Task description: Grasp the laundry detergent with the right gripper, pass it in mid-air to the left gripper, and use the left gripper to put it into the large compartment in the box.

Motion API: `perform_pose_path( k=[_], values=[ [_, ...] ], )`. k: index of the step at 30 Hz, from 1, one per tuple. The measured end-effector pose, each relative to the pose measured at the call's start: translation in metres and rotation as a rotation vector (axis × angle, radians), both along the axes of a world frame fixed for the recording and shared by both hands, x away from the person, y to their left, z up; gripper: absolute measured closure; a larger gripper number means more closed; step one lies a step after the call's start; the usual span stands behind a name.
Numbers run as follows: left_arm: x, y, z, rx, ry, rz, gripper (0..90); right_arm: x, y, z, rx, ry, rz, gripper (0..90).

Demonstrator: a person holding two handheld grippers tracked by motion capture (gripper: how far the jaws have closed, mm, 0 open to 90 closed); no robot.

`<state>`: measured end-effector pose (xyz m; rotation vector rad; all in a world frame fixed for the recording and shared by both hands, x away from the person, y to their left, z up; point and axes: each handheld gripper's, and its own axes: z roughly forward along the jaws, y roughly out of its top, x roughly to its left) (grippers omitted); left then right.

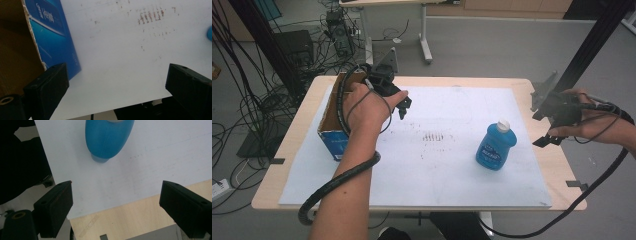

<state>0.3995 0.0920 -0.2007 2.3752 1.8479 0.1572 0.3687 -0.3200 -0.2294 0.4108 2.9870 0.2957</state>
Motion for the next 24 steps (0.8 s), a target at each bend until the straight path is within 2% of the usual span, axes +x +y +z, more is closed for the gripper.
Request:
perform_pose_path(
  k=[24],
  values=[
    [-0.0007,0.0017,0.0023,0.008,-0.005,-0.001,5.4,-0.0013,-0.0014,0.0014,-0.003,-0.003,-0.003,11.6]
  ],
)
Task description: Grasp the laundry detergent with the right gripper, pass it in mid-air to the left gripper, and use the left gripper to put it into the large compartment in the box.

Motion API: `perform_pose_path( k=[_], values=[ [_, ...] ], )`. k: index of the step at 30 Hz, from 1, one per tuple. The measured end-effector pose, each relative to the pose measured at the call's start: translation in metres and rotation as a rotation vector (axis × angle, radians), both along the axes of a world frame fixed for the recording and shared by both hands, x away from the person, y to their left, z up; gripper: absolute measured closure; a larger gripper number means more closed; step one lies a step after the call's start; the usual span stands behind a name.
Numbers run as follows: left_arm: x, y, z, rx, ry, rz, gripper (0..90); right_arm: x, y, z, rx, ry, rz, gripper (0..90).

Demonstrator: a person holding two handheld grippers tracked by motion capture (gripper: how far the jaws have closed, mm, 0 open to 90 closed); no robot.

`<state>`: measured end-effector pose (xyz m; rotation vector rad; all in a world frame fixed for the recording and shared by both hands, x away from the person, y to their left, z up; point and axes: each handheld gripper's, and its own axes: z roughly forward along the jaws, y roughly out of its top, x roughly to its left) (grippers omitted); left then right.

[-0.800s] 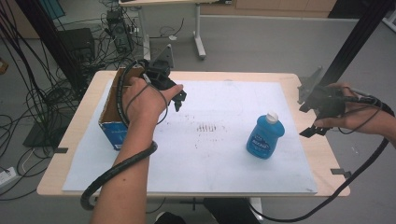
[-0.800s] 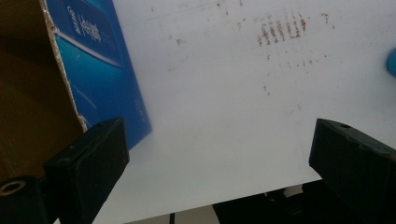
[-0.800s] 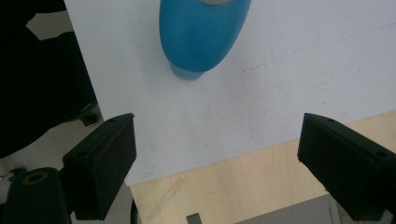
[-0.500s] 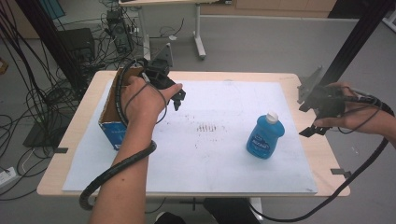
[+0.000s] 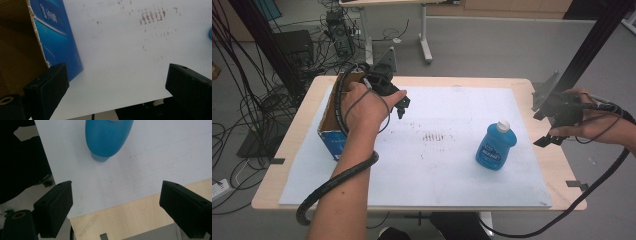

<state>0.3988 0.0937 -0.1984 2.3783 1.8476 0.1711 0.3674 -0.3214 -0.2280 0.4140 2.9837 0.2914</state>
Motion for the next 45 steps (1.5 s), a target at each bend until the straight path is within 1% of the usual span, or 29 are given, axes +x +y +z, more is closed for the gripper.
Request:
perform_pose_path(
  k=[9,16,23,27,28,29,31,34,38,40,41,45],
  values=[
    [0.000,-0.003,0.001,0.000,-0.006,-0.009,5.4,-0.001,0.001,0.004,-0.003,-0.010,0.002,11.5],
    [0.000,-0.002,0.002,0.005,-0.005,-0.005,5.5,-0.002,0.002,0.001,-0.017,-0.017,0.004,11.5],
    [-0.002,-0.001,0.002,0.010,-0.014,-0.011,5.5,-0.003,-0.001,-0.004,-0.006,-0.010,-0.013,10.8],
    [-0.003,-0.001,0.002,0.007,-0.016,-0.011,5.5,-0.005,-0.003,-0.010,-0.001,-0.004,-0.017,10.4],
    [-0.003,-0.001,0.002,0.008,-0.015,-0.013,5.5,-0.006,-0.004,-0.014,0.005,-0.001,-0.017,10.3],
    [-0.003,-0.001,0.002,0.011,-0.014,-0.016,5.5,-0.006,-0.004,-0.014,0.005,-0.001,-0.017,10.3],
    [-0.004,-0.001,0.002,0.011,-0.015,-0.015,5.5,-0.007,-0.007,-0.020,0.011,0.000,-0.026,9.7],
    [-0.004,0.000,0.001,0.012,-0.017,-0.015,5.5,-0.009,-0.009,-0.024,0.018,-0.001,-0.033,9.2],
    [-0.004,0.000,0.001,0.011,-0.018,-0.015,5.5,-0.011,-0.013,-0.035,0.049,0.002,-0.052,9.2],
    [-0.004,-0.002,0.001,0.009,-0.019,-0.017,5.5,-0.012,-0.015,-0.043,0.073,0.005,-0.061,9.0],
    [-0.004,-0.003,0.001,0.011,-0.020,-0.018,5.5,-0.012,-0.015,-0.043,0.073,0.005,-0.061,9.0],
    [-0.002,-0.004,0.001,0.016,-0.024,-0.019,5.5,-0.015,-0.017,-0.055,0.113,0.004,-0.076,9.0]
  ],
)
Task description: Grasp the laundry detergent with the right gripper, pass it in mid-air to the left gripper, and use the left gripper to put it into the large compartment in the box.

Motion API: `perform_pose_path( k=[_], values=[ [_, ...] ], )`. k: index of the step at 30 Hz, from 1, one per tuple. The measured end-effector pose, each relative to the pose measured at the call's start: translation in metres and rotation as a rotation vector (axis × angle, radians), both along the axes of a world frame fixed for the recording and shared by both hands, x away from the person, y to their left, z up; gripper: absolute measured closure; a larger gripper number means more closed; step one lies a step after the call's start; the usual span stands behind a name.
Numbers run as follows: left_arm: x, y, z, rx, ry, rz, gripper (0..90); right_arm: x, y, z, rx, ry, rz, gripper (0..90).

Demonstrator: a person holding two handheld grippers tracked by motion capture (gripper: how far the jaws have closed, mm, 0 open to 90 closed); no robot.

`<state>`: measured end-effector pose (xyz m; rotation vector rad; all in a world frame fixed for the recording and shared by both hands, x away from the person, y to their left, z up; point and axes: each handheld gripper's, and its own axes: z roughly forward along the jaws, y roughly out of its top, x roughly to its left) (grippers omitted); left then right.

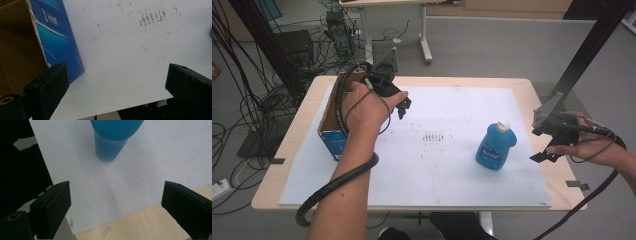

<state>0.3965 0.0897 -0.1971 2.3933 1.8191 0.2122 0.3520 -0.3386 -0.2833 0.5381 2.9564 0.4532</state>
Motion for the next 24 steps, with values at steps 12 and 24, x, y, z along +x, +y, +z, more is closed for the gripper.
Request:
perform_pose_path(
  k=[12,24],
  values=[
    [0.002,0.002,-0.001,0.009,0.000,0.007,5.4,-0.006,-0.002,-0.034,0.101,-0.013,-0.039,7.4],
    [0.001,0.008,-0.003,0.012,0.006,0.015,5.4,-0.008,0.004,-0.056,0.185,-0.032,-0.055,6.3]
  ],
)
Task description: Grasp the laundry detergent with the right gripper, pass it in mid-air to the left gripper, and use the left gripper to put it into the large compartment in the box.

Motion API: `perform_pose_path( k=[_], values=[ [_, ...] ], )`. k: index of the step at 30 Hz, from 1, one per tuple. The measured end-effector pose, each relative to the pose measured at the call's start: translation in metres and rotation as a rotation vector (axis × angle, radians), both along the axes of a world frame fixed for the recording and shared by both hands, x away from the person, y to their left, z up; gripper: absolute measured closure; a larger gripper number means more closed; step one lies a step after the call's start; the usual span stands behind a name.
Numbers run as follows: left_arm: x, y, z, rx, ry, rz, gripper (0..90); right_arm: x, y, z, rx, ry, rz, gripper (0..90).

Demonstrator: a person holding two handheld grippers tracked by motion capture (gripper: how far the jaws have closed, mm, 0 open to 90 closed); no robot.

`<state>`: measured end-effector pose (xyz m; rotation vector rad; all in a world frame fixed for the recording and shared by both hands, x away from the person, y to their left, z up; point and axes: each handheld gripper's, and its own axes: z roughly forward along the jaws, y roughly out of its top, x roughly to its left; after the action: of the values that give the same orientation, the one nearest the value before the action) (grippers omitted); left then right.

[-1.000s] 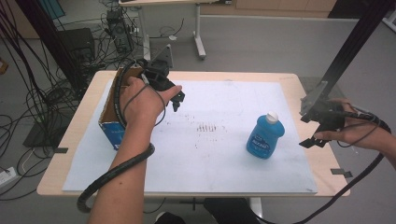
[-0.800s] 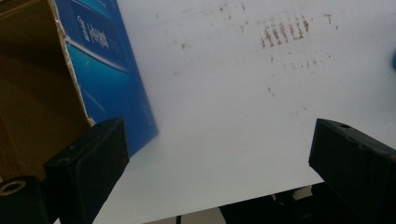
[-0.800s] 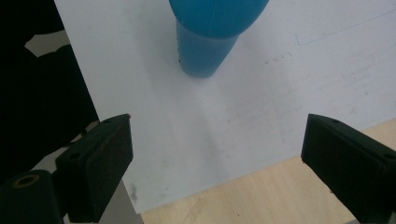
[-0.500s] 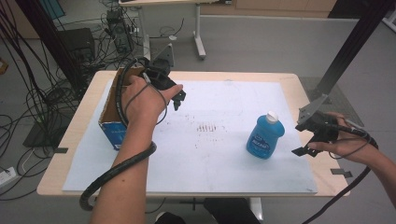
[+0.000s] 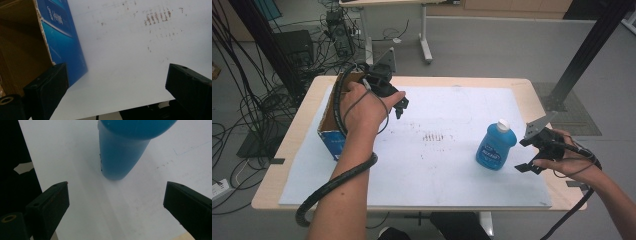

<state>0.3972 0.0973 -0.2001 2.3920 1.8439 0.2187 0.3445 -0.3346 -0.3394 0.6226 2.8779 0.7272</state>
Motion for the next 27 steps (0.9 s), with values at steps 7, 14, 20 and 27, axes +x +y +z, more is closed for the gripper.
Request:
perform_pose_path(
  k=[7,14,20,27],
  values=[
    [-0.001,0.002,-0.001,0.002,0.000,0.001,5.4,0.002,0.003,-0.010,0.063,-0.020,-0.031,5.5],
    [-0.001,0.003,-0.004,0.004,0.005,0.002,5.5,0.004,0.008,-0.018,0.130,-0.047,-0.054,4.8],
    [-0.001,0.004,-0.005,0.007,0.006,0.004,5.5,0.004,0.012,-0.024,0.186,-0.072,-0.075,3.4],
    [0.000,0.004,-0.003,0.012,0.005,0.005,5.4,0.003,0.016,-0.031,0.261,-0.105,-0.092,2.7]
  ],
)
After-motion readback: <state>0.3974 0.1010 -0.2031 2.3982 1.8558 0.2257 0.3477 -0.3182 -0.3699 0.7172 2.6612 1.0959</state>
